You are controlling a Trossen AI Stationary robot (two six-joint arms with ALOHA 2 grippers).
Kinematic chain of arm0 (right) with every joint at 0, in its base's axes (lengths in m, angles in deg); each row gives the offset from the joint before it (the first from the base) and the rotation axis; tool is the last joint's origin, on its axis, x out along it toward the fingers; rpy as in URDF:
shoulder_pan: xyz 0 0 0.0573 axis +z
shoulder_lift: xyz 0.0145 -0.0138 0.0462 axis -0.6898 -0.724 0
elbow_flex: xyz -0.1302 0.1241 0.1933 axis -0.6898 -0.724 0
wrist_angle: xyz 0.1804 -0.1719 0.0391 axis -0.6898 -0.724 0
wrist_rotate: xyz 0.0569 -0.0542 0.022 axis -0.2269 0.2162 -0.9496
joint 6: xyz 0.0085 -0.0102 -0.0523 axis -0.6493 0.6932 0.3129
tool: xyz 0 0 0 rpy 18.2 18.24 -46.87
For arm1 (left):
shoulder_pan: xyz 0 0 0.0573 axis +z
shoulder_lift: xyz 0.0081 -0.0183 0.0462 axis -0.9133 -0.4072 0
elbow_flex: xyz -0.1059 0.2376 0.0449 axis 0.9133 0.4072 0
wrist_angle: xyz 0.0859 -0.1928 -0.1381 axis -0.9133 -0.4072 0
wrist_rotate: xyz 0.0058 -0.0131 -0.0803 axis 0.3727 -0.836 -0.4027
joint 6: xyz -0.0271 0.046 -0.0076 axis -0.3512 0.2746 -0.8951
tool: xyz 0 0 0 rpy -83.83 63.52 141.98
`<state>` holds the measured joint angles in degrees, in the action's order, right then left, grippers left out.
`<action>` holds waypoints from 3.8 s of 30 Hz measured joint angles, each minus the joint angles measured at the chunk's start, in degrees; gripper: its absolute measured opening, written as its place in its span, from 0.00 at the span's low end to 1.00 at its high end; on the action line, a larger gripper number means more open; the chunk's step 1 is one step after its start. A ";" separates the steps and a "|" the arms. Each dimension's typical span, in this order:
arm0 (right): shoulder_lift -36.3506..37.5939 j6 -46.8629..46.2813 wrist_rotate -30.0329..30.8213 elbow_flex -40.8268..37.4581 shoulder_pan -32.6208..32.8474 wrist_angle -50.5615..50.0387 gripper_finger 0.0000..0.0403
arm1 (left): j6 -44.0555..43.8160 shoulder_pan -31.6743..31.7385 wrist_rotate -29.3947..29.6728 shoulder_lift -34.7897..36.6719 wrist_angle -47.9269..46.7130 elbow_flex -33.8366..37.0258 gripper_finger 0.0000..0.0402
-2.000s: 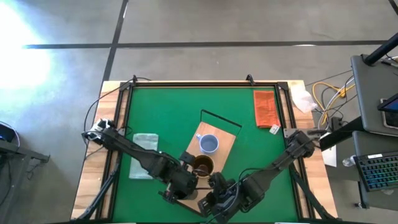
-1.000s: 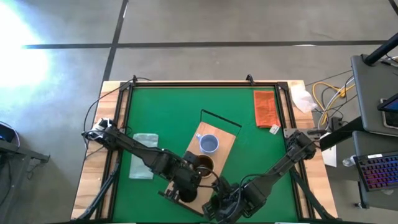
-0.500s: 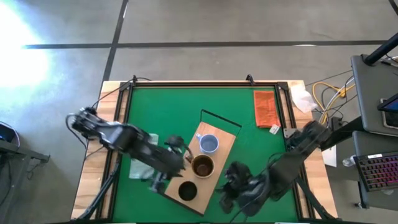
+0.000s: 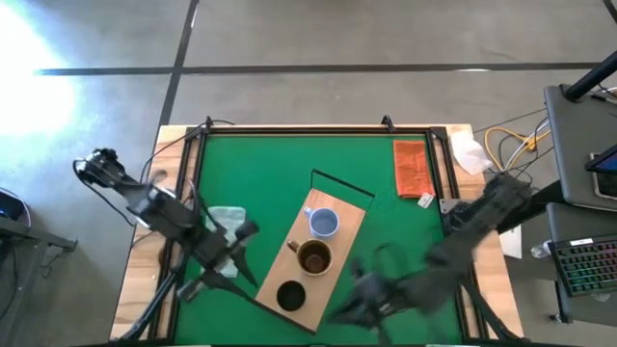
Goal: Stack small to large cups/mugs on shelf
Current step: Return to Home Position
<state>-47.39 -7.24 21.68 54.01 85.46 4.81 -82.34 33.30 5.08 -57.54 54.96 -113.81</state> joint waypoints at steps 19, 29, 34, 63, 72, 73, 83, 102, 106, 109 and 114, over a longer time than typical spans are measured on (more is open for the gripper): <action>52.39 7.70 -38.65 -56.97 -39.39 20.32 0.02 | -0.02 37.84 -9.00 36.39 14.79 40.08 0.23; 60.08 3.72 -40.09 -80.86 -40.85 41.98 0.02 | -7.61 37.86 0.26 48.21 19.99 59.49 0.23; 60.28 2.04 -38.17 -87.93 -41.03 52.02 0.02 | -10.65 37.92 0.43 56.24 20.43 66.76 0.23; 60.40 7.36 -65.91 -80.01 -66.97 17.98 0.02 | -25.58 38.34 7.12 59.42 15.76 76.19 0.23; 60.69 11.15 -41.46 -68.14 -47.67 14.84 0.02 | -25.24 38.34 7.01 61.28 15.73 76.25 0.23; 61.05 10.75 -38.67 -68.85 -44.59 15.22 0.02 | -24.90 38.34 7.01 61.37 15.74 76.25 0.23; 80.46 13.27 -15.91 -77.42 -28.67 16.51 0.02 | -24.11 38.34 6.97 61.54 15.66 76.29 0.23; 94.35 9.71 -17.68 -94.16 -28.74 15.02 0.02 | -17.61 38.34 7.34 61.64 13.09 76.29 0.23; 94.40 9.65 -17.07 -95.52 -28.79 14.25 0.02 | -17.64 38.32 7.38 60.18 13.13 76.29 0.23; 94.41 10.94 -16.72 -95.61 -28.88 12.49 0.02 | -17.66 38.32 7.38 59.52 13.15 76.29 0.23; 94.38 10.51 -17.92 -95.53 -28.85 9.61 0.02 | -17.70 38.32 7.51 58.28 13.22 76.29 0.23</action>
<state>46.99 3.27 3.76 -41.52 56.61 14.42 -100.04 71.62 12.60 0.74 68.18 -37.52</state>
